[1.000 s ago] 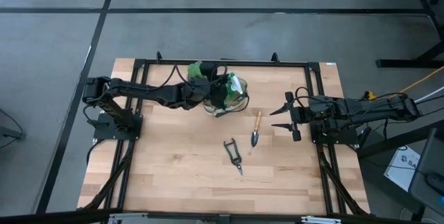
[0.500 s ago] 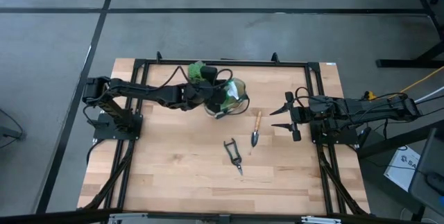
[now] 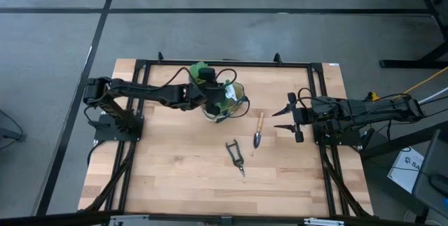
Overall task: Pick & Place Garden tools in Gardening bag
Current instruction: Put the green spray bottle into the white gardening bag, then put the green fruit pruner into the white gardening bag
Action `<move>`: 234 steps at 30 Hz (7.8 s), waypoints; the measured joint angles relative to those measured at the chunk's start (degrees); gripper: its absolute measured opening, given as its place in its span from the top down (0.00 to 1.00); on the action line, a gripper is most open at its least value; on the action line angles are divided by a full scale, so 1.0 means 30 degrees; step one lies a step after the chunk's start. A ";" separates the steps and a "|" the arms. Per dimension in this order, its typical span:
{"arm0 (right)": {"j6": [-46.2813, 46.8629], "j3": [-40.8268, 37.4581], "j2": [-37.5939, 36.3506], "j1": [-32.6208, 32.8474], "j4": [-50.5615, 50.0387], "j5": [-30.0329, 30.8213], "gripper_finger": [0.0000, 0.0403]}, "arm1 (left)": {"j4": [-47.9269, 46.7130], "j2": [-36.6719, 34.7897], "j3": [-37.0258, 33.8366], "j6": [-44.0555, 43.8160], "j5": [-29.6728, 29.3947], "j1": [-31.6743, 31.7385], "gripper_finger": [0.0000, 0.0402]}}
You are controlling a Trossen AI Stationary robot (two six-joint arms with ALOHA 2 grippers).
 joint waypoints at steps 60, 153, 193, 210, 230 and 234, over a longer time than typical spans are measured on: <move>0.0000 -0.0001 0.0001 0.0004 0.0001 0.0000 0.50 | -0.1531 -0.0102 0.1056 -0.4727 0.4490 0.0150 0.58; 0.0006 -0.0001 -0.0005 0.0006 0.0005 0.0000 0.50 | 0.3209 0.0544 -0.0095 -0.1203 0.4574 -0.6031 0.58; 0.0006 -0.0001 -0.0007 0.0006 0.0014 0.0000 0.50 | -0.2207 0.8717 0.3978 -0.5315 0.9123 -0.7204 0.58; 0.0001 -0.0001 0.0000 0.0007 0.0007 0.0000 0.50 | -0.2144 0.9755 0.4048 -0.7999 1.0299 -0.6933 0.82; 0.0002 -0.0001 0.0001 0.0005 0.0007 0.0000 0.50 | -0.2353 0.8071 0.3915 -0.9789 0.7366 -0.7820 0.94; 0.0000 -0.0001 0.0000 0.0007 0.0000 0.0000 0.50 | -0.2494 0.7141 0.3920 -0.9203 0.6171 -0.7605 0.93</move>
